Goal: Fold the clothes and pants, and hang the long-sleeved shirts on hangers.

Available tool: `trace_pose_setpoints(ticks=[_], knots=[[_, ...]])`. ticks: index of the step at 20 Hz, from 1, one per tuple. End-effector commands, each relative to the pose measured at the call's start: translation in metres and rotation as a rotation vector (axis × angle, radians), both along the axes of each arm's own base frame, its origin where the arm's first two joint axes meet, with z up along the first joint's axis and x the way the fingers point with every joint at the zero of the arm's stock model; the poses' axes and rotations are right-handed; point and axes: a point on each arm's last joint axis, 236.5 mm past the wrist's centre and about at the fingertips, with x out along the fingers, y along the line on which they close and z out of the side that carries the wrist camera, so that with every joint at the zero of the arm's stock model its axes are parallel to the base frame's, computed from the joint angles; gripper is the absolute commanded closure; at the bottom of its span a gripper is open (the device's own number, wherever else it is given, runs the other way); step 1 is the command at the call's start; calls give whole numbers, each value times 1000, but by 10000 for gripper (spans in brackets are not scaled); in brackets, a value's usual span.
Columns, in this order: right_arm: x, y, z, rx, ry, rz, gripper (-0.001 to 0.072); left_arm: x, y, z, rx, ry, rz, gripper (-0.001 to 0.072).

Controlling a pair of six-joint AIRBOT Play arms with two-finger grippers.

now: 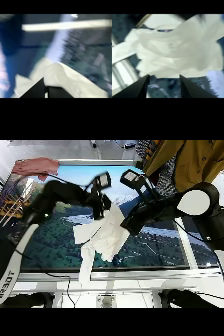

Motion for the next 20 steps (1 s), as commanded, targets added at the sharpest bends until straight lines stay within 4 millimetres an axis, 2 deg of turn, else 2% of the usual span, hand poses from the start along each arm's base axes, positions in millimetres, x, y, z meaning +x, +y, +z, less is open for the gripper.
trace_pose_setpoints(ticks=[1, 2, 4, 6, 8, 11, 13, 15, 17, 18, 19, 20], knots=[[49, -49, -13, -178, -246, 147, 253, -43, 0, -49, 85, 164, -128, 683], [54, -63, -14, -229, -290, 217, 251, -48, 4, -50, 95, 186, -147, 683], [54, -71, -15, -201, -294, 281, 247, -60, 16, -51, 117, 231, -186, 683], [33, -47, -23, -43, -192, 369, 233, -67, 23, -51, 131, 260, -211, 683], [5, -23, -46, 51, -82, 519, 230, -69, 25, -51, 131, 268, -216, 683], [-1, -5, -95, 32, 13, 584, 230, -72, 21, -45, 105, 281, -224, 683], [-1, 10, -120, 29, 40, 616, 233, -72, 20, -44, 100, 282, -225, 683], [13, 28, -131, 50, 12, 597, 232, -73, 18, -41, 86, 286, -227, 682], [8, 46, -133, 94, 1, 646, 235, -73, 18, -41, 85, 286, -227, 682], [5, 51, -133, 96, -2, 658, 272, -73, 18, -41, 85, 286, -227, 682], [7, 55, -133, 95, -17, 650, 385, -73, 18, -41, 85, 286, -227, 682], [16, 59, -131, 99, -41, 614, 575, -74, 18, -41, 85, 287, -228, 682]])
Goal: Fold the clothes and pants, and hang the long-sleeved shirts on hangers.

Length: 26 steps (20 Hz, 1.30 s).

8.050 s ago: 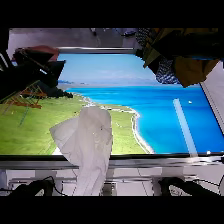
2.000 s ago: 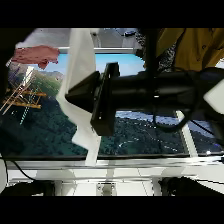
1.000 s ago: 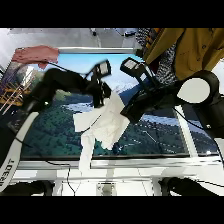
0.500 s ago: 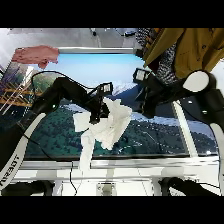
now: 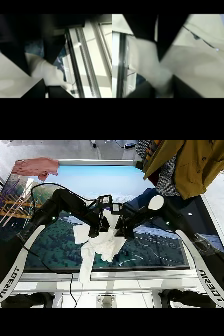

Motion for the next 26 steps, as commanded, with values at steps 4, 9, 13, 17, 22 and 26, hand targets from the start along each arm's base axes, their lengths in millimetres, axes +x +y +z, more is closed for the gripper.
trace_pose_setpoints(ticks=[4, 9, 13, 17, 22, 26], knots=[[39, 7, 9, 43, -63, -193, 678, 4, 7, 9, -4, -23, 17, 671], [60, -37, 60, 130, -56, -404, 681, 42, 68, 60, 42, -169, 296, 342], [61, -45, 78, 182, -29, -462, 681, 50, 93, 29, 182, -187, 334, 324], [59, -44, 77, 182, -6, -474, 681, 32, 76, -33, 243, -31, 269, 194], [60, -45, 76, 179, -9, -477, 681, -2, 54, -52, 255, 101, 176, 191], [60, -45, 76, 179, -10, -478, 681, -26, 67, -51, 321, 223, 162, 192]])
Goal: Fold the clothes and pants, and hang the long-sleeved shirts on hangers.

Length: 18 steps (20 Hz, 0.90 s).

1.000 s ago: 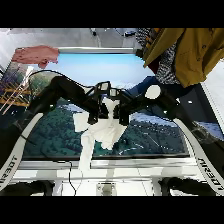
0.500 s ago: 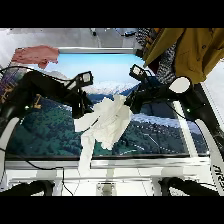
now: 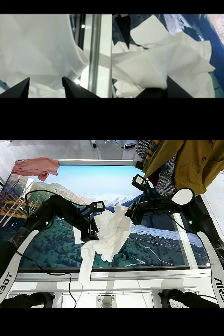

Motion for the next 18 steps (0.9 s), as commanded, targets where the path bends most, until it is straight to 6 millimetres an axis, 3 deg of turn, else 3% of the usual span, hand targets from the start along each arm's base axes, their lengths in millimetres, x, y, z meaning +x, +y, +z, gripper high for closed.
trace_pose_setpoints(ticks=[1, 6, 8, 12, 15, 16, 17, 18], knots=[[0, 0, 0, 0, 0, -4, 681, -29, 11, -1, 60, 147, -16, 192], [0, 0, 0, 1, 1, -4, 681, -52, 14, 7, 75, 252, -39, 197], [0, 0, 0, 1, 1, -4, 681, -41, 0, 6, 35, 198, -12, 197], [-1, 1, 1, 9, 13, -8, 681, 7, -41, 0, -117, 24, 75, 197], [-2, 1, 0, 10, 25, -12, 680, 10, -49, -26, -99, 68, 77, 200], [-2, 1, 0, 11, 27, -14, 680, 7, -49, -36, -85, 96, 71, 371], [-2, 1, 0, 12, 28, -14, 680, 6, -48, -43, -76, 111, 58, 676], [-2, 1, 1, 12, 29, -16, 680, 8, -48, -49, -69, 119, 65, 682]])
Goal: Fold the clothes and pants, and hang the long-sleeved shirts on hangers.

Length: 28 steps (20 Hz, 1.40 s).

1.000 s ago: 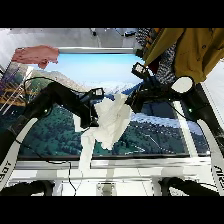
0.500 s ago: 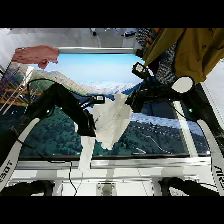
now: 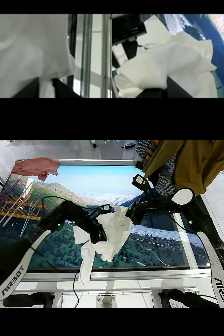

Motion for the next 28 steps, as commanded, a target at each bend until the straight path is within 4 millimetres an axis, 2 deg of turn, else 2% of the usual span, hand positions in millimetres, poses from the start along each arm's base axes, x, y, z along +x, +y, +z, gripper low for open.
trace_pose_setpoints(ticks=[1, 4, 7, 8, 10, 12, 14, 15, 16, 17, 18, 21, 23, 25, 26, 28], knots=[[-2, 0, 1, 3, 10, -2, 680, 8, -4, -19, 6, 17, 19, 683], [-7, -1, 0, -2, 33, 1, 681, 25, 12, -4, 19, -18, 98, 683], [-9, -1, 14, 7, 1, -5, 681, 38, 37, 29, 11, -117, 142, 682], [-8, -1, 19, 13, -7, -11, 681, 34, 42, 39, 3, -133, 125, 681], [-6, -1, 23, 18, -14, -22, 681, 9, 46, 45, 17, -73, 63, 657], [-6, -1, 22, 19, -11, -24, 681, -10, 44, 29, 72, 23, 79, 375], [-6, -1, 22, 20, -10, -25, 681, -5, 49, 4, 143, 4, 134, 374], [-6, -1, 22, 20, -7, -27, 681, 3, 51, -3, 157, -29, 152, 323], [-6, -1, 22, 21, -4, -29, 681, 10, 49, -3, 146, -50, 173, 218], [-6, -1, 22, 21, -3, -27, 681, 15, 46, -1, 131, -65, 190, 76], [-6, -1, 22, 21, -3, -28, 680, 15, 40, 2, 107, -56, 199, 53], [-6, -1, 22, 21, -4, -28, 680, 5, 21, 13, 18, 15, 197, 51], [-6, -1, 22, 20, -4, -28, 679, -3, 17, 11, 25, 30, 173, 51], [-6, -2, 22, 18, -4, -28, 679, -22, 16, 11, 42, 70, 112, 55], [-6, -2, 22, 18, -4, -28, 679, -35, 18, 12, 55, 104, 77, 74], [-6, -2, 22, 18, -5, -28, 679, -52, 24, 13, 81, 151, 21, 239]])
